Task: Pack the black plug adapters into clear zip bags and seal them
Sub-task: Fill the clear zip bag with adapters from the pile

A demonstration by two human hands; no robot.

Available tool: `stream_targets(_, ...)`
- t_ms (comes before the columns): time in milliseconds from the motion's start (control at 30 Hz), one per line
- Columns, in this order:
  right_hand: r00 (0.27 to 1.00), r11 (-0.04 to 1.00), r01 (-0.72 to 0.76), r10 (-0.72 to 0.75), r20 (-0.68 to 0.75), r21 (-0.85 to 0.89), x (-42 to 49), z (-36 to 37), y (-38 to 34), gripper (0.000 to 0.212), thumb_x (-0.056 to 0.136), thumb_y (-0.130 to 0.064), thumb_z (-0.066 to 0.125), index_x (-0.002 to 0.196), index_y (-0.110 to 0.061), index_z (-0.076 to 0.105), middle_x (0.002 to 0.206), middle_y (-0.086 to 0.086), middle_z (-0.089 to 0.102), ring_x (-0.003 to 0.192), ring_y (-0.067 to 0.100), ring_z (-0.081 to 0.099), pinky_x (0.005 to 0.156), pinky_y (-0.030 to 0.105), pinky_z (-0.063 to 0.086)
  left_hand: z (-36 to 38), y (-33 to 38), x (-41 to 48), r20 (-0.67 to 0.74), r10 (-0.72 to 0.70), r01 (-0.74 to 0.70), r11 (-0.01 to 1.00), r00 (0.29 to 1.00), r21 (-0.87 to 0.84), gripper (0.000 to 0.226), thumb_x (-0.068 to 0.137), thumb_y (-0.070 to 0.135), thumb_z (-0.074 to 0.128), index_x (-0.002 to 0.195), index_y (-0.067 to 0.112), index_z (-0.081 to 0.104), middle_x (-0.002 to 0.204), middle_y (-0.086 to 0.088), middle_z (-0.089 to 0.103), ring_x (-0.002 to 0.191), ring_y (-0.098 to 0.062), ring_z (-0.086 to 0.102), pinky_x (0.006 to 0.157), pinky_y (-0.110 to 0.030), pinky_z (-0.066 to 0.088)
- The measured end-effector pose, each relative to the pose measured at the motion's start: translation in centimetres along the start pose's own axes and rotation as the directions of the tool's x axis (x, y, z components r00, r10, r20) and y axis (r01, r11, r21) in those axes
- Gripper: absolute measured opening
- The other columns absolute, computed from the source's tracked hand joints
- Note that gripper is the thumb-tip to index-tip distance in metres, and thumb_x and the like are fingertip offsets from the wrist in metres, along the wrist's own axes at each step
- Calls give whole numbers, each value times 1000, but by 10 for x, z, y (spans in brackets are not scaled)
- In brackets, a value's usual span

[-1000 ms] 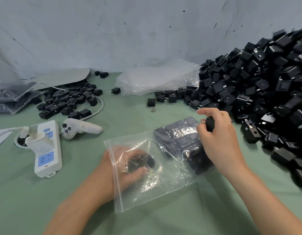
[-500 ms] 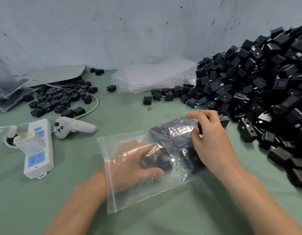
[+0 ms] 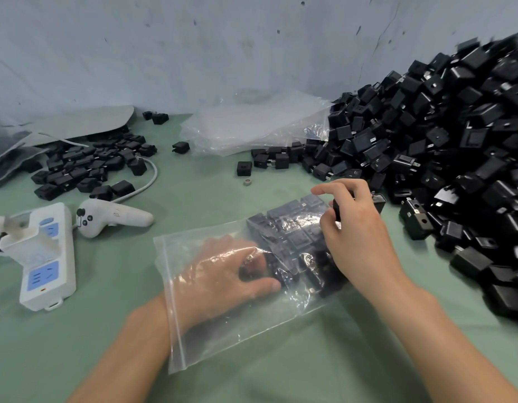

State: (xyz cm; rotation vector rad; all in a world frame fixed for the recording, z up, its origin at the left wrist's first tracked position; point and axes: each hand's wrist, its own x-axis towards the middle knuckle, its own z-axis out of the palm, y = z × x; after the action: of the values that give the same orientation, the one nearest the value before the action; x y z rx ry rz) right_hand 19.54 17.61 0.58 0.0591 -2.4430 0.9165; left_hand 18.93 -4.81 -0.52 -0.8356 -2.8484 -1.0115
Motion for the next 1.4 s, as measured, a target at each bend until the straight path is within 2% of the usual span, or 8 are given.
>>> stream_targets(233,1000,1000,3,-3,-6,10,3,3,-1,33,98,-7,52,122,-30,59,125,-7,42,79,12,60,67,34,46,6,2,7,-29,0,5,989,1000,148,56,61,80,53,64,25,55,66,11,56,68,-2,51,62,-14,32)
stream_targets(400,1000,992,-29,30,-9,123,6,4,-6,31,99,-17,59,127,-30,55,119,-5,52,91,-6,52,76,2,35,-12,-6,-2,22,78,-78,997,997,7,31,75,59,72,63,33,61,68,15,65,69,-6,64,60,-9,42)
stream_targets(500,997,973,-63,53,51,221,6,3,-12,42,98,-27,62,134,-41,46,115,-16,62,82,-8,56,73,1,35,-33,-20,-15,-51,-106,102,991,993,-84,30,72,66,67,72,35,69,74,18,70,68,-1,67,60,-12,50)
stream_targets(700,987,945,13,-64,144,327,2,9,-36,68,95,-22,66,147,-49,32,113,-25,66,84,-7,60,72,7,40,-69,-49,-43,-357,-347,341,937,867,-80,4,87,37,65,87,39,68,84,32,66,75,3,64,63,-25,47)
stream_targets(833,957,967,109,-165,240,229,-5,14,-50,76,99,-21,61,151,-52,16,124,-27,62,104,-4,53,85,1,34,-85,-35,-46,-635,-359,258,933,684,-250,20,98,37,56,81,28,62,70,25,64,61,4,56,61,-27,43)
stream_targets(1033,879,915,368,-400,258,166,-22,18,-89,90,95,-13,64,157,-38,3,132,-11,62,110,13,53,91,22,37,-49,31,-47,-288,-199,56,898,937,-437,27,83,62,59,101,42,62,88,11,68,75,-7,64,63,-18,51)
stream_targets(1300,809,857,505,-512,290,105,-37,18,-106,109,80,5,73,160,-24,3,131,-8,55,107,19,52,86,33,51,-40,38,-54,-212,-201,31,791,956,-611,43,78,52,66,112,28,58,110,0,70,106,-18,66,91,-44,53)
stream_targets(1400,792,855,493,-518,324,163,-38,23,-106,100,89,-11,71,159,-26,1,138,-6,49,113,18,50,95,30,46,-47,34,-60,-205,-212,38,779,955,-626,37,79,41,71,112,25,63,109,-2,73,105,-16,68,91,-32,55)
